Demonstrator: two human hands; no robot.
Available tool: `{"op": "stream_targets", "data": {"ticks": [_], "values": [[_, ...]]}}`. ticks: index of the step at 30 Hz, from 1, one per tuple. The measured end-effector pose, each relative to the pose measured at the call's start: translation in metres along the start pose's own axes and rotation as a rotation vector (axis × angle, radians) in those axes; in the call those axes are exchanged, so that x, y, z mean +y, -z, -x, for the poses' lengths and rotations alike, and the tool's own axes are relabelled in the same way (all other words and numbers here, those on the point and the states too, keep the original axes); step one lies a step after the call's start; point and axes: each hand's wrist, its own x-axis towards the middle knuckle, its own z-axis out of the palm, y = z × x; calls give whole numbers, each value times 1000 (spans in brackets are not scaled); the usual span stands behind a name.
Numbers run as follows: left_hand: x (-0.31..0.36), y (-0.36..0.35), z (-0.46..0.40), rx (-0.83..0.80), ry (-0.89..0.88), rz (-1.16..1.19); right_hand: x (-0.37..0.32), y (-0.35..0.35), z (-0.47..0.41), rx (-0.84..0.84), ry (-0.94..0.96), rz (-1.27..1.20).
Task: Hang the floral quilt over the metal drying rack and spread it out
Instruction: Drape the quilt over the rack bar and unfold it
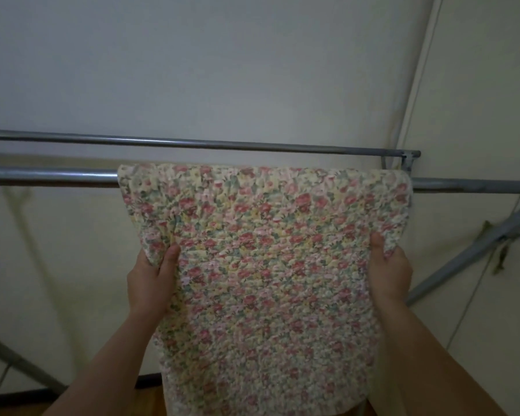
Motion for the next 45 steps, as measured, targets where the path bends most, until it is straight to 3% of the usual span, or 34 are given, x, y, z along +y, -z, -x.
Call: {"op": "stream_targets", "data": {"ticks": [12,18,22,25,29,45], "values": [[-46,-3,68,-200,144,-103,58,10,33,-197,-49,280],[-29,-6,58,-208,301,-45,51,19,23,-366,-131,164],[25,6,13,-56,258,313,11,26,6,-301,-221,-351],[68,16,-18,65,150,387,-32,34,-15,-192,-182,-562],[86,19,-34,130,88,327,-60,33,-38,-88,-79,-439],[27,7,-4,46,-21,-7,-10,24,-19,-61,61,-117]]}}
